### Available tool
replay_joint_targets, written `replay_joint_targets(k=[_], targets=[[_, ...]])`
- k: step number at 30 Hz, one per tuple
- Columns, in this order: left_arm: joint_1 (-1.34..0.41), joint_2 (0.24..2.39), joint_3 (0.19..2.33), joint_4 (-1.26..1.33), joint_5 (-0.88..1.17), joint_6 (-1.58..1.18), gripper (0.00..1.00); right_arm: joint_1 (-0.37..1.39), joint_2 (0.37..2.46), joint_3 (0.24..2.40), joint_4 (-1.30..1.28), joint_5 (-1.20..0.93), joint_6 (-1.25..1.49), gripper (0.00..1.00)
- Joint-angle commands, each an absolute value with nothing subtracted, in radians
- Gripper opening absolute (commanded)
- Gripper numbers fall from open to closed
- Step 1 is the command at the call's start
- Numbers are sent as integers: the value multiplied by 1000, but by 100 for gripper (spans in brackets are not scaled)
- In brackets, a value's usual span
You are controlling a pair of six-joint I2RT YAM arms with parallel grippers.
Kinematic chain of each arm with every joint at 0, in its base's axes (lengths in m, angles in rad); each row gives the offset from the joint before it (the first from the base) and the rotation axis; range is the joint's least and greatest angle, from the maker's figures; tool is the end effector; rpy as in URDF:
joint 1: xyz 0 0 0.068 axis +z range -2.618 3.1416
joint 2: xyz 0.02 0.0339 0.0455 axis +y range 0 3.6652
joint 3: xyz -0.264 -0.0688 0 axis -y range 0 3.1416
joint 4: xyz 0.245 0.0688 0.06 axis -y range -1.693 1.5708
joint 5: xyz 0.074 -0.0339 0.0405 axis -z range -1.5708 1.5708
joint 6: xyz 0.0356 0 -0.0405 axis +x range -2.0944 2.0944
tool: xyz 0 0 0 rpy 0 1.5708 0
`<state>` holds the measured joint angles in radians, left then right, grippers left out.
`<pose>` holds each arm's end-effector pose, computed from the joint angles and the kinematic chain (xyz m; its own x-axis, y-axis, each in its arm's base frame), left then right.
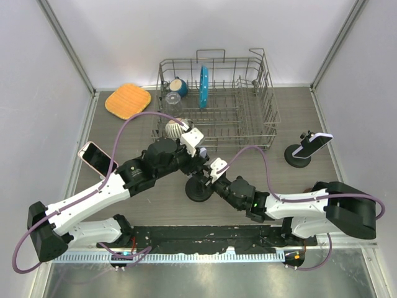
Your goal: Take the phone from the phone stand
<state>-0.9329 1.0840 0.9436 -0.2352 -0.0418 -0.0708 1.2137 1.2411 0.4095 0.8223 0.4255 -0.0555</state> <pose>0.1497 -0.1995 0.3318 -0.2730 0.2497 -0.9290 0.7621 0.6455 -0.0505 0.1013 0.2294 0.2217 0.0361 -0.0478 -0.9982 -0.7082 0.7035 -0.0593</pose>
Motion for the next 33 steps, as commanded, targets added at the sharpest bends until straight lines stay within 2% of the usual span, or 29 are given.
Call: replay_joint_targets(k=[1,4,6,16,33], targets=[[-928,1062,948,-181,-12,-95,0,1216,1264,448,939,471,-64,38],[-930,1062,954,-195,-3,-95,0,1216,1258,440,939,489,-63,12],[-928,1057,963,-212,-3,-94,0,1218,1238,417,940,514,-49,1],[-928,1022,994,-360,26,-75,0,1207,1147,321,910,678,-2,1],[-914,913,934,-439,-207,-98,0,1169,1065,239,868,744,54,1]])
